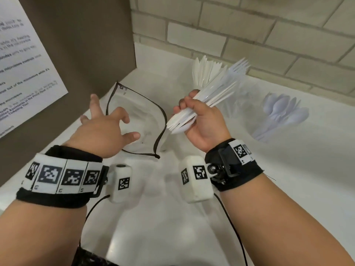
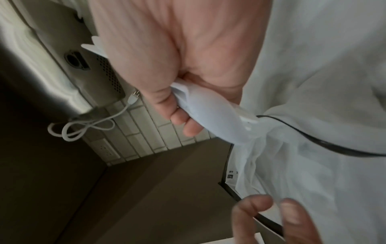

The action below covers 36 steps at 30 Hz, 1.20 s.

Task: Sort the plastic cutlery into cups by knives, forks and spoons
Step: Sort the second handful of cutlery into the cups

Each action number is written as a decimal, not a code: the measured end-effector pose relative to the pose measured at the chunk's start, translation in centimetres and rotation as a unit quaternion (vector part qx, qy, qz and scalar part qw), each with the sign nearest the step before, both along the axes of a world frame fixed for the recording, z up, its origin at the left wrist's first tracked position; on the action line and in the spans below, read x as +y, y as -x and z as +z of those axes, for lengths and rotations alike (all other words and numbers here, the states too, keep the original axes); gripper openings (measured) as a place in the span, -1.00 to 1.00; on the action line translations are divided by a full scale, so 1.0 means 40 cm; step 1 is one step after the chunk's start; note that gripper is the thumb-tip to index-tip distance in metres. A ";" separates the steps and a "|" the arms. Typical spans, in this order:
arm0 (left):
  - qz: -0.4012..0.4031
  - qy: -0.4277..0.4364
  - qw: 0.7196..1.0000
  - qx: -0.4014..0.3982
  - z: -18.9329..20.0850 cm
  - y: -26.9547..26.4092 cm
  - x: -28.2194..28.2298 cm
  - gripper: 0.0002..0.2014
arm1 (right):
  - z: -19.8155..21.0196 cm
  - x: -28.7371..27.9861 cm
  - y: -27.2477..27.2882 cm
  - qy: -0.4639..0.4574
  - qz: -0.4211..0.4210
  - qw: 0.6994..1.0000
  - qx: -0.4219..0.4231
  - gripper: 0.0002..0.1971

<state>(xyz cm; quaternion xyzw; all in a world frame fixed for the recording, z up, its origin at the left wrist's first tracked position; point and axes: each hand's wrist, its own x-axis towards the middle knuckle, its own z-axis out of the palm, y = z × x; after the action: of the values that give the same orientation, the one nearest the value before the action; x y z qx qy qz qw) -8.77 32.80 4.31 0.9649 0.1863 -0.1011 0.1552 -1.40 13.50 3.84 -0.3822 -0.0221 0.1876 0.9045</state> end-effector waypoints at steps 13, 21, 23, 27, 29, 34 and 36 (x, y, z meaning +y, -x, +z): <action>-0.268 0.045 0.918 -0.289 0.016 -0.003 -0.159 -0.87 | -0.019 -0.026 0.006 -0.011 -0.016 0.998 0.054 -0.77; -0.231 -0.063 0.942 -0.234 0.061 -0.024 -0.072 -0.97 | -0.003 -0.138 -0.036 0.091 -0.107 0.985 0.099 -0.76; -0.230 -0.064 0.935 -0.263 0.070 -0.035 -0.063 -0.97 | 0.003 -0.154 -0.019 0.198 -0.021 0.977 0.082 -0.79; -0.291 -0.021 0.911 -0.293 0.073 -0.056 -0.080 -0.84 | -0.004 -0.142 0.033 0.276 0.205 0.939 0.033 -0.88; -0.301 0.001 0.907 -0.294 0.066 -0.066 -0.095 -0.82 | -0.013 -0.128 0.052 0.252 0.257 0.933 0.019 -0.91; -0.316 0.001 0.877 -0.362 0.041 -0.079 -0.120 -0.81 | -0.044 -0.110 0.068 0.238 0.291 0.926 -0.015 -0.95; -0.258 0.077 0.880 -0.390 0.032 -0.073 -0.138 -0.77 | -0.056 -0.101 0.066 0.207 0.282 0.937 -0.022 -0.84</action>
<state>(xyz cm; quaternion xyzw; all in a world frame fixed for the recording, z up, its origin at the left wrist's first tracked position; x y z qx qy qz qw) -5.87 27.27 5.60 0.9251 -0.1536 0.2326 0.2579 -4.05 9.45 1.59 -0.5433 -0.1098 0.4266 0.7147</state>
